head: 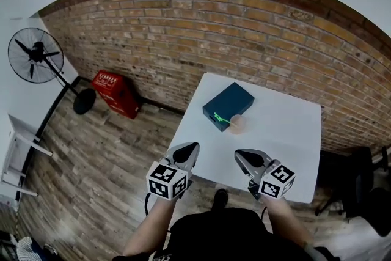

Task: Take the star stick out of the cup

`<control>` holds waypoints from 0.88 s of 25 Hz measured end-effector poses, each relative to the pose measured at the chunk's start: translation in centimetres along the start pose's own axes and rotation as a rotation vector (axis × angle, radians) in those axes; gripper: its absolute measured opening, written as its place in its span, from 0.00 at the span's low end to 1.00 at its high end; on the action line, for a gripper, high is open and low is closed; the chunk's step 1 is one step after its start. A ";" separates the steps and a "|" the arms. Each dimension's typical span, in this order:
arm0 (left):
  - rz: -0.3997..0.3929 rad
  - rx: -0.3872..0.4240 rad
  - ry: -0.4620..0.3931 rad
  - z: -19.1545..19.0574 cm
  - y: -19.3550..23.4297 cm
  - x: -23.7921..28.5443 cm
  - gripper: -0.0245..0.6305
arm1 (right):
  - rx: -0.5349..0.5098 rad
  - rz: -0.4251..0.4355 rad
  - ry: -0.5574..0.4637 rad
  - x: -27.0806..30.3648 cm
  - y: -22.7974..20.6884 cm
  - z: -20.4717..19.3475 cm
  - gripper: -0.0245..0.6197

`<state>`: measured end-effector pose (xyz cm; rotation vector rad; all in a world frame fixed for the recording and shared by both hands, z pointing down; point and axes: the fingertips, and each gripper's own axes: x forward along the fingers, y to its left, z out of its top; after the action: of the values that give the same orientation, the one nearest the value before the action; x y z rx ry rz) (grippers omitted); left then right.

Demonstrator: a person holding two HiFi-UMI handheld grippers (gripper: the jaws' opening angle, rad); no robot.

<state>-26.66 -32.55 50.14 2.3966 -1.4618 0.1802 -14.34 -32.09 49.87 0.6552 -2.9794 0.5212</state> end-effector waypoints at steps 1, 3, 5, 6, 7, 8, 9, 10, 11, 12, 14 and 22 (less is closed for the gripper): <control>-0.007 0.009 0.000 0.7 0.2 1.4 0.05 | -0.008 -0.006 -0.004 0.3 -1.3 0.6 0.04; -0.020 0.023 0.001 1.6 0.4 3.7 0.05 | -0.025 -0.028 -0.003 0.6 -3.7 1.3 0.04; -0.029 0.023 0.013 1.8 0.7 5.3 0.05 | -0.036 -0.067 0.000 0.8 -5.6 1.5 0.04; -0.032 0.019 0.021 1.8 0.9 5.9 0.05 | -0.043 -0.088 0.002 0.8 -6.4 1.4 0.04; -0.034 0.016 0.028 1.7 1.4 6.4 0.05 | -0.056 -0.108 0.007 0.9 -7.1 1.2 0.04; -0.035 0.013 0.033 1.8 1.9 6.9 0.05 | -0.071 -0.124 0.017 1.0 -7.7 1.0 0.04; -0.035 0.010 0.036 1.8 2.4 7.5 0.05 | -0.084 -0.135 0.029 1.2 -8.3 0.7 0.05; -0.036 0.006 0.039 1.8 2.9 8.0 0.05 | -0.092 -0.141 0.043 1.4 -8.9 0.4 0.06; -0.038 0.000 0.043 1.7 3.4 8.5 0.05 | -0.094 -0.144 0.057 1.7 -9.4 0.1 0.08; -0.040 -0.005 0.048 1.6 3.9 9.0 0.05 | -0.095 -0.147 0.069 2.0 -9.9 -0.2 0.10; -0.043 -0.012 0.062 1.4 4.8 9.8 0.05 | -0.106 -0.150 0.093 2.9 -10.6 -0.5 0.13; -0.046 -0.047 0.102 0.3 8.2 11.6 0.05 | -0.243 -0.173 0.252 7.1 -12.7 -3.0 0.25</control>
<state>-28.55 -45.87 54.76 2.3450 -1.3498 0.2511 -15.60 -44.76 57.47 0.7515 -2.6612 0.2075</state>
